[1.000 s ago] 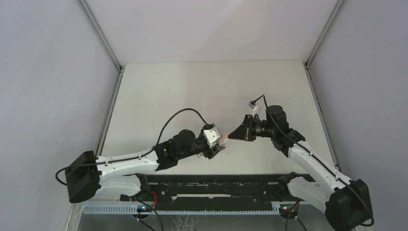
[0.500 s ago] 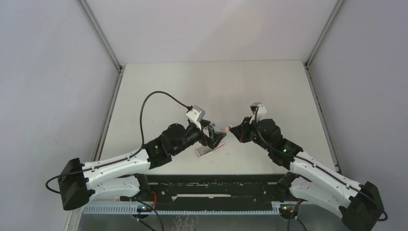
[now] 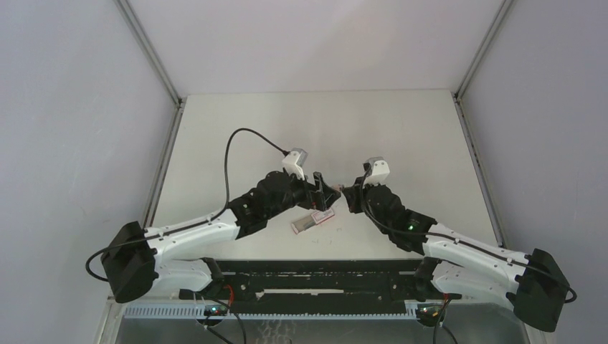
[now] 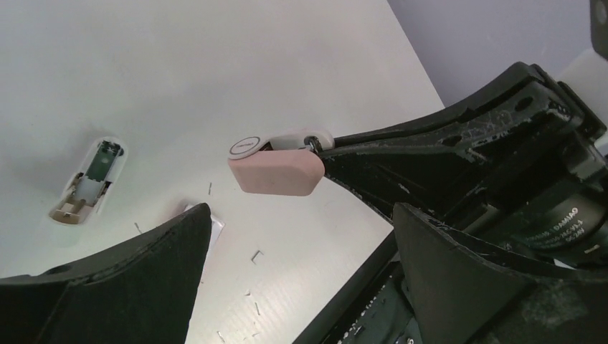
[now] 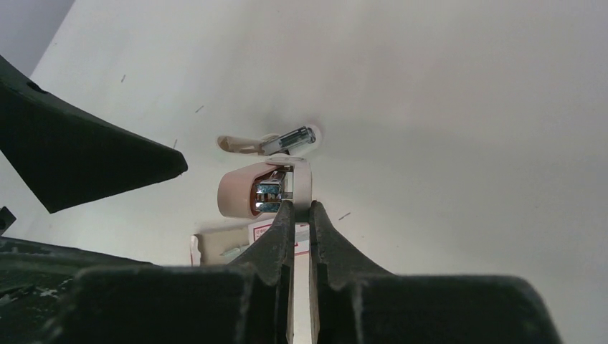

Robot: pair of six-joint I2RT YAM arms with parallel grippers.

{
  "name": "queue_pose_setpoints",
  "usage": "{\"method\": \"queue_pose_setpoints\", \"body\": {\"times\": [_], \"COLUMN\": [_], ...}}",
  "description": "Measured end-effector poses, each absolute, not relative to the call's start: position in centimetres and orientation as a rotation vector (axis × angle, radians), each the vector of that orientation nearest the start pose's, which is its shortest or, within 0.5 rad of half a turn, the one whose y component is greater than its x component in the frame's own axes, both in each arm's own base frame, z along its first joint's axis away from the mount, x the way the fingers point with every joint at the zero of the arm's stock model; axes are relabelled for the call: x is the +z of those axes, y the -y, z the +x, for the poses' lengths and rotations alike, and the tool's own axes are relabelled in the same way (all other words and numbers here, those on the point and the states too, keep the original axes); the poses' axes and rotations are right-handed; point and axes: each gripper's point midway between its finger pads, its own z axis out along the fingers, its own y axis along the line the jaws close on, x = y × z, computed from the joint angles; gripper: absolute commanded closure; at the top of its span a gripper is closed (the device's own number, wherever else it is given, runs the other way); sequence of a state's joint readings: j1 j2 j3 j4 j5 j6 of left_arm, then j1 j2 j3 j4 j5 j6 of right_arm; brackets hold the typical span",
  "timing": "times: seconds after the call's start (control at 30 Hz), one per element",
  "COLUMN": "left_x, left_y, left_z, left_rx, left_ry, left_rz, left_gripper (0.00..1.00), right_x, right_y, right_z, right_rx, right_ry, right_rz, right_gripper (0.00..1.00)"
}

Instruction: Load the staples into the stapler

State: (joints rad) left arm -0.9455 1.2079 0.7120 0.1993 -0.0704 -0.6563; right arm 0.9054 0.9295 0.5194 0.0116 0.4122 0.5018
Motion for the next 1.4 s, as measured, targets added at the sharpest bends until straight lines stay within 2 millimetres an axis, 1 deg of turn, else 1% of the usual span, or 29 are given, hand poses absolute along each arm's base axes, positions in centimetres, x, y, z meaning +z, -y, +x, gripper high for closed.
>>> {"method": "queue_pose_setpoints", "body": {"times": [0.13,0.27,0.33,0.4,0.47,0.6,0.73,0.87,0.97,1.1,1.23,1.4], "left_x": [18.7,18.4,17.9,17.3,16.7,15.7,16.1,16.5,16.5,16.7,17.1,17.5], "left_y": [33.8,34.0,33.9,34.0,34.0,34.1,34.5,34.8,34.9,34.9,34.7,33.4], "left_z": [22.7,23.4,23.8,24.0,24.2,24.2,24.1,23.9,23.9,23.9,24.0,24.6], "left_rx": [-1.032,-1.031,-1.022,-1.014,-1.005,-1.003,-1.033,-1.059,-1.064,-1.067,-1.073,-1.059], "left_ry": [-2.014,-2.028,-2.039,-2.055,-2.071,-2.098,-2.088,-2.077,-2.075,-2.070,-2.058,-2.039], "left_rz": [0.222,0.195,0.186,0.178,0.175,0.174,0.179,0.189,0.192,0.192,0.187,0.149], "left_gripper": [0.00,0.00,0.02,0.07,0.17,0.32,0.44,0.51,0.53,0.54,0.55,0.55], "right_x": [15.3,15.4,15.6,15.7,15.9,16.1,16.2,16.2,16.2,16.2,16.6,16.7], "right_y": [-22.1,-22.5,-22.6,-22.7,-22.9,-22.9,-22.9,-22.8,-22.7,-22.4,-22.4,-20.9], "right_z": [23.7,23.5,23.4,23.4,23.4,23.5,23.5,23.5,23.5,23.8,24.0,24.9], "right_rx": [0.495,0.484,0.481,0.478,0.480,0.472,0.468,0.467,0.463,0.463,0.498,0.480], "right_ry": [-1.961,-1.945,-1.936,-1.928,-1.919,-1.907,-1.905,-1.903,-1.903,-1.906,-1.905,-1.909], "right_rz": [-0.151,-0.177,-0.189,-0.196,-0.201,-0.205,-0.205,-0.202,-0.199,-0.182,-0.172,-0.108], "right_gripper": [1.00,1.00,1.00,1.00,1.00,1.00,1.00,1.00,1.00,1.00,1.00,1.00]}}
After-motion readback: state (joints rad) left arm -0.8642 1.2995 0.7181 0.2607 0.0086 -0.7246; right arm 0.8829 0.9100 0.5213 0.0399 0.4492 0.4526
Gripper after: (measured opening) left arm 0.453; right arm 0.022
